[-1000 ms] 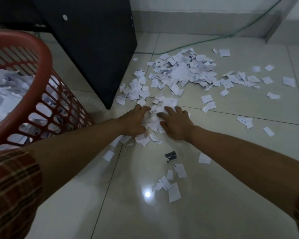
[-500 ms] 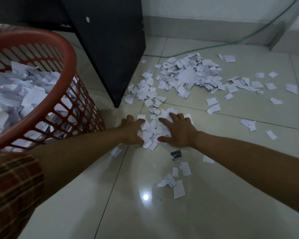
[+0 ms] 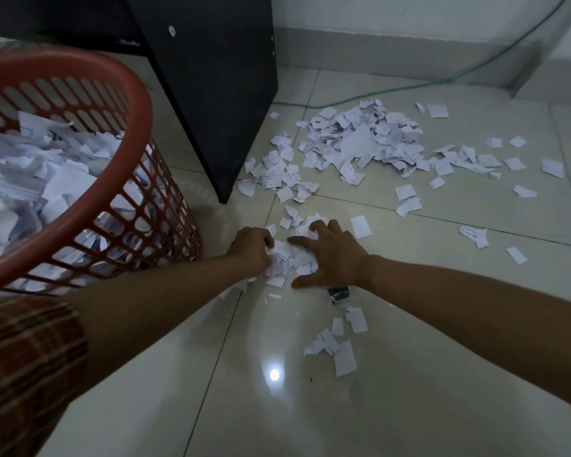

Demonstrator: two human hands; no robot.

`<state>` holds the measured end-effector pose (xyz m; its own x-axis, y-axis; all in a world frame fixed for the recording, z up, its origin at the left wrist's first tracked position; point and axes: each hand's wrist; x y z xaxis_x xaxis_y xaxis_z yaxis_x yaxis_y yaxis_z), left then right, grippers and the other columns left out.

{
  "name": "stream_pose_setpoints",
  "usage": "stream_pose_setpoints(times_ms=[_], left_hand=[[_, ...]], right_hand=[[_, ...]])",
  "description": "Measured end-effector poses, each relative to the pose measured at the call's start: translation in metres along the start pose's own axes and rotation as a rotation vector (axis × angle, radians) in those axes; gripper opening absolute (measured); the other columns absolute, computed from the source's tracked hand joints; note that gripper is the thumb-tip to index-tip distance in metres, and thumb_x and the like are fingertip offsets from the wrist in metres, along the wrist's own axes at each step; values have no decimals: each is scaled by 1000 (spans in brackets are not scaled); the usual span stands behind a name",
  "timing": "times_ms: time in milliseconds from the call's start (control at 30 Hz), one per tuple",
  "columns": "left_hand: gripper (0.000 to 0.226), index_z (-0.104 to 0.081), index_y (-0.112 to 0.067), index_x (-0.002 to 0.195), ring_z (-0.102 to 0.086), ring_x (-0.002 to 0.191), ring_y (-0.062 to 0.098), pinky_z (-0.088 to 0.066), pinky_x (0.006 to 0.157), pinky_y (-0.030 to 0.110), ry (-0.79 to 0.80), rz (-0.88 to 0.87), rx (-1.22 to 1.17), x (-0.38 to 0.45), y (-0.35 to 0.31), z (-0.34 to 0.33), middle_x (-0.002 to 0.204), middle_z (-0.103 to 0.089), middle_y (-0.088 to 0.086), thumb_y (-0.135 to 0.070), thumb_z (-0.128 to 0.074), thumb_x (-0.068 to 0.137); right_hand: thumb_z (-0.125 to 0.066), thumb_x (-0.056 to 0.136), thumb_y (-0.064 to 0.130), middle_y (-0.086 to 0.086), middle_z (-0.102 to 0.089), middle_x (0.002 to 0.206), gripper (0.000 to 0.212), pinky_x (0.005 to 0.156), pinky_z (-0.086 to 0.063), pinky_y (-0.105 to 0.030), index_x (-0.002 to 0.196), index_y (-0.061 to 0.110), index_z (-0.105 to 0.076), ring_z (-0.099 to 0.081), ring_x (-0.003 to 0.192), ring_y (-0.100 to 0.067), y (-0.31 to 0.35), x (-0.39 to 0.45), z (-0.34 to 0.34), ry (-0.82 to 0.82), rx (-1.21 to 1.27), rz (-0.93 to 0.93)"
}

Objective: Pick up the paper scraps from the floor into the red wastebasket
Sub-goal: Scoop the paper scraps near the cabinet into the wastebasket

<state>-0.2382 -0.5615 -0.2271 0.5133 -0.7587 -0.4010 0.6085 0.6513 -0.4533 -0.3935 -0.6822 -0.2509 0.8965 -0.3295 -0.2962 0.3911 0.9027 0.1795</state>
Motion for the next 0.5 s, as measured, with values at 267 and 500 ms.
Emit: stream_pose_setpoints(times_ms=[267, 500], left_hand=[[12, -74, 0, 88, -64, 96, 24, -48, 77, 22, 31, 3, -1, 0, 2, -5, 99, -69, 14, 6, -65, 82], [14, -73, 0, 94, -64, 98, 25, -44, 74, 20, 65, -24, 1, -7, -3, -10, 101, -70, 16, 1, -67, 81]], right_hand=[[-67, 89, 33, -10, -46, 121, 37, 84, -40, -29, 123, 20, -61, -52, 101, -27, 9, -1, 5, 53, 209, 118], [-62, 83, 3, -14, -62, 111, 26, 73, -36, -24, 107, 9, -69, -58, 103, -30, 6, 0, 12, 83, 165, 75]])
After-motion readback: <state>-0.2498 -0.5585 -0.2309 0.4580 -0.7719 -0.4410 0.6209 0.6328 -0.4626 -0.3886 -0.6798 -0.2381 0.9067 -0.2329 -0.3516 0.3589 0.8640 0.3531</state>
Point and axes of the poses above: each hand's wrist, its own x-axis towards the middle knuckle, its own z-axis out of the back of the hand, y = z × x
